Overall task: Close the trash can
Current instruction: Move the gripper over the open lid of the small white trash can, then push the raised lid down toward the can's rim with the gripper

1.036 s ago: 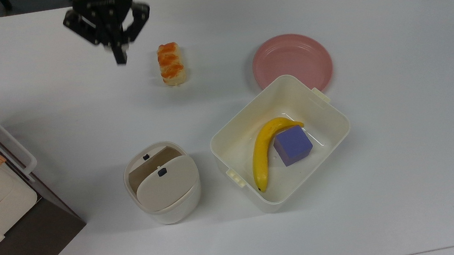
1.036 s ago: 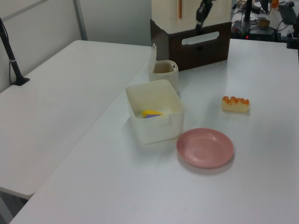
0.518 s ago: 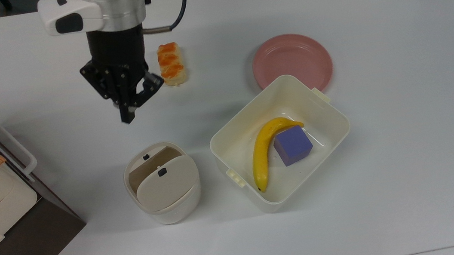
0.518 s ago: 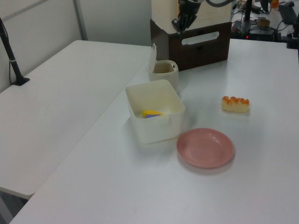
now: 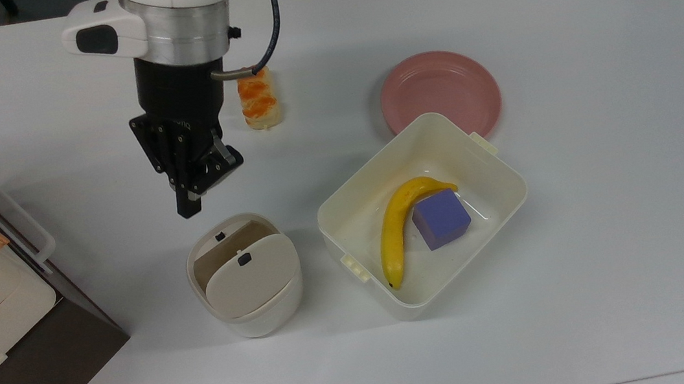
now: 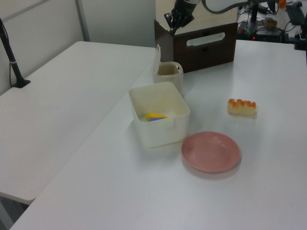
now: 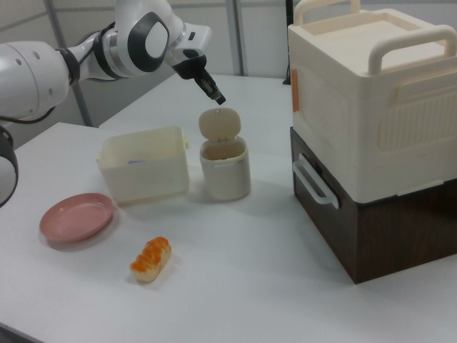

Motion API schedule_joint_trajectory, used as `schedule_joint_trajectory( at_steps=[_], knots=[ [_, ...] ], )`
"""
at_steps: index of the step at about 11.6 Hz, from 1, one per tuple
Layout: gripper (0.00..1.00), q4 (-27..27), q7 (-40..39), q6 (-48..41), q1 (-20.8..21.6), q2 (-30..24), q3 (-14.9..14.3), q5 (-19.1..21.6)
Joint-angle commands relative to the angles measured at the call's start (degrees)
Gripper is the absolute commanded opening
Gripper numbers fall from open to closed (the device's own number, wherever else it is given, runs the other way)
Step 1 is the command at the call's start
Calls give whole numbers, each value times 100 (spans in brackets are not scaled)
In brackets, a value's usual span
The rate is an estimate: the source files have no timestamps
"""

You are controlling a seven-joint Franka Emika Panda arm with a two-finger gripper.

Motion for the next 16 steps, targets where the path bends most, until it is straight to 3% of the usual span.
schedule_joint_trajectory(
  at_steps=[1,5,10,13,16],
  knots=[
    [0,731,814,79,230,553,39,-526],
    [0,1574,1149,-97,652,1264,13,-903],
    [0,1488,1063,-123,609,1292,22,-1159],
    [0,1268,27,-614,600,1178,39,-1169],
    [0,1224,-141,-642,600,1152,30,-1178]
  ],
)
